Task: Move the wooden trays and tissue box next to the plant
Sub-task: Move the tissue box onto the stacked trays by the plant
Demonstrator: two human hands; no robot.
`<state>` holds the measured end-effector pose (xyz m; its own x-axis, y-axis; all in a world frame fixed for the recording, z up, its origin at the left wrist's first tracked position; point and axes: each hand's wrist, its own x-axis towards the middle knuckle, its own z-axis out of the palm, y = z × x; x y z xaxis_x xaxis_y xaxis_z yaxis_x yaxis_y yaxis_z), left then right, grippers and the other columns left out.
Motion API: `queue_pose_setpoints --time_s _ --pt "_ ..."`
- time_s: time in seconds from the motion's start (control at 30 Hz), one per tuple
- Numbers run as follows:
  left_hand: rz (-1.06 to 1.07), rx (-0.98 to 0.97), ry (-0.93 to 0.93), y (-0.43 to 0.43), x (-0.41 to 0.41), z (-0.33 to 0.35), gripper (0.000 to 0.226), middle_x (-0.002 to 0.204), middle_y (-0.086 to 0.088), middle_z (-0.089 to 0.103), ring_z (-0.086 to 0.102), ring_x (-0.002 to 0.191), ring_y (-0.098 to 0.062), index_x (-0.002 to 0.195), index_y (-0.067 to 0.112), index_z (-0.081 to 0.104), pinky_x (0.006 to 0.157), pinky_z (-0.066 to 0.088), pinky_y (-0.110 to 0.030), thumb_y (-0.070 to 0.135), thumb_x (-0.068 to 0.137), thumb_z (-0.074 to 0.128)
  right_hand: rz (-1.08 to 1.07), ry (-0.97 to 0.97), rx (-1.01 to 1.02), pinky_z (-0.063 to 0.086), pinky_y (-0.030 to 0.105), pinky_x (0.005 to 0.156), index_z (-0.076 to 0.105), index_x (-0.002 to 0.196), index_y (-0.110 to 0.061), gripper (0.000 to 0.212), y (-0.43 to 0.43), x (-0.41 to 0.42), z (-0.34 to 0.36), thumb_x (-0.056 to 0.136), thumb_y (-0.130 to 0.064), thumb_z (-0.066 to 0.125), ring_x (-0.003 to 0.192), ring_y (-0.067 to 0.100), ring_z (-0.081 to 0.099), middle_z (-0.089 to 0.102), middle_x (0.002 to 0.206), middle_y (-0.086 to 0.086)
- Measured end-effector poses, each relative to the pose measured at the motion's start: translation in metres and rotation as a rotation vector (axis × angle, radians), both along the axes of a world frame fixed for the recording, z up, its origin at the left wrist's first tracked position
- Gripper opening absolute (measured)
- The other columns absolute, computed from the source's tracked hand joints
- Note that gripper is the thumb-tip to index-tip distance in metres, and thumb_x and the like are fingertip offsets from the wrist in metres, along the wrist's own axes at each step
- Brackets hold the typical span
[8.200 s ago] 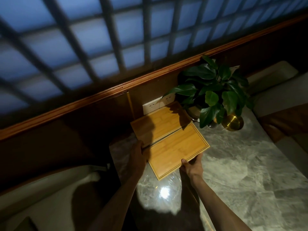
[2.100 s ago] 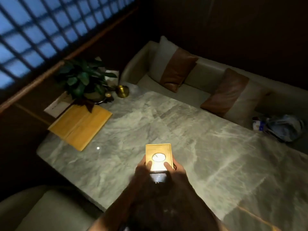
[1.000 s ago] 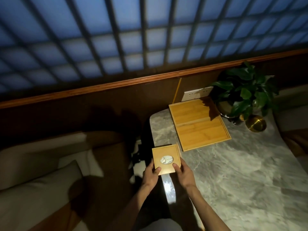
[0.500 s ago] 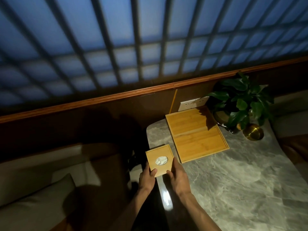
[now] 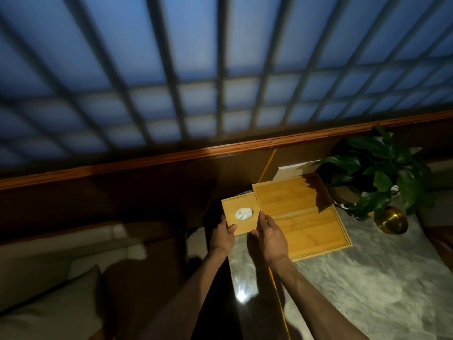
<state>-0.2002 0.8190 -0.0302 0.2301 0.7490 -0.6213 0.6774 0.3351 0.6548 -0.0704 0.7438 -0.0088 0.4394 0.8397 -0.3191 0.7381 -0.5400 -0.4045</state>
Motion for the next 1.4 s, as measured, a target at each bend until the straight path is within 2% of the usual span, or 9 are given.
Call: queue_pose_setpoints --time_s 0.37,0.7,0.83,1.0,1.1,1.17,1.23,1.33,1.4 --pt "0.019 0.039 -0.036 0.048 0.021 -0.014 0.039 0.131 -0.008 0.064 0.057 0.124 -0.03 0.138 0.02 0.048 0.103 0.048 -0.044 0.024 0.099 0.05 -0.008 0.043 0.001 0.046 0.037 0.107 0.027 0.153 -0.009 0.062 0.044 0.017 -0.003 0.099 -0.026 0.054 0.132 0.028 0.049 0.043 0.149 0.009" --pt "-0.006 0.099 0.078 0.053 0.025 -0.022 0.04 0.13 -0.006 0.062 0.057 0.119 -0.031 0.139 0.024 0.045 0.094 0.047 -0.037 0.027 0.099 0.048 -0.02 0.058 0.016 0.049 0.036 0.102 0.026 0.153 -0.007 0.062 0.051 0.014 -0.001 0.098 -0.02 0.052 0.124 0.027 0.054 0.043 0.147 0.008" --pt "0.005 0.09 0.087 0.056 0.028 -0.024 0.041 0.131 -0.007 0.062 0.057 0.121 -0.03 0.14 0.023 0.045 0.097 0.048 -0.04 0.026 0.099 0.047 0.006 0.031 -0.039 0.049 0.038 0.101 0.023 0.152 -0.007 0.062 0.054 0.014 -0.001 0.097 -0.017 0.05 0.122 0.031 0.055 0.043 0.146 0.01" --pt "0.035 0.092 0.005 0.054 0.025 -0.016 0.038 0.131 -0.005 0.064 0.057 0.123 -0.029 0.136 0.023 0.049 0.101 0.049 -0.043 0.024 0.098 0.05 0.027 -0.005 -0.103 0.048 0.04 0.102 0.022 0.153 -0.009 0.063 0.056 0.015 0.003 0.098 -0.019 0.049 0.126 0.031 0.053 0.042 0.148 0.009" --pt "0.001 0.056 0.05 0.059 0.025 -0.01 0.044 0.135 -0.009 0.06 0.055 0.126 -0.031 0.142 0.019 0.042 0.104 0.048 -0.045 0.027 0.099 0.049 0.023 -0.012 -0.162 0.046 0.039 0.107 0.019 0.155 -0.01 0.066 0.06 0.015 0.008 0.099 -0.026 0.05 0.132 0.03 0.048 0.042 0.15 0.009" --pt "-0.035 0.019 0.082 0.061 0.028 -0.001 0.059 0.143 -0.013 0.051 0.051 0.13 -0.034 0.152 0.018 0.022 0.107 0.044 -0.048 0.026 0.1 0.048 0.033 -0.017 -0.203 0.043 0.04 0.111 0.016 0.156 -0.01 0.073 0.062 0.015 0.012 0.097 -0.031 0.053 0.139 0.029 0.041 0.037 0.154 0.01" --pt "-0.157 0.148 0.186 0.057 0.028 0.01 0.07 0.154 -0.015 0.034 0.041 0.137 -0.035 0.156 0.016 0.007 0.11 0.04 -0.049 0.027 0.1 0.048 0.043 0.015 -0.25 0.035 0.042 0.118 0.008 0.157 -0.011 0.081 0.061 0.012 0.016 0.096 -0.036 0.055 0.15 0.029 0.024 0.021 0.163 0.008" --pt "-0.42 0.452 0.375 0.033 0.019 0.02 0.064 0.163 -0.011 0.015 0.019 0.149 -0.035 0.155 0.019 0.011 0.118 0.027 -0.056 0.035 0.101 0.041 0.075 -0.049 -0.257 0.028 0.048 0.122 0.0 0.158 -0.017 0.08 0.045 0.002 0.015 0.098 -0.041 0.047 0.156 0.028 0.002 0.0 0.169 0.002" --pt "-0.553 0.487 0.396 0.01 0.007 0.019 0.059 0.165 -0.007 0.007 0.007 0.152 -0.034 0.154 0.024 0.014 0.119 0.016 -0.062 0.039 0.101 0.035 0.131 -0.099 -0.261 0.024 0.049 0.123 -0.003 0.158 -0.025 0.078 0.027 -0.007 0.01 0.098 -0.045 0.042 0.156 0.027 -0.004 -0.006 0.168 -0.001"
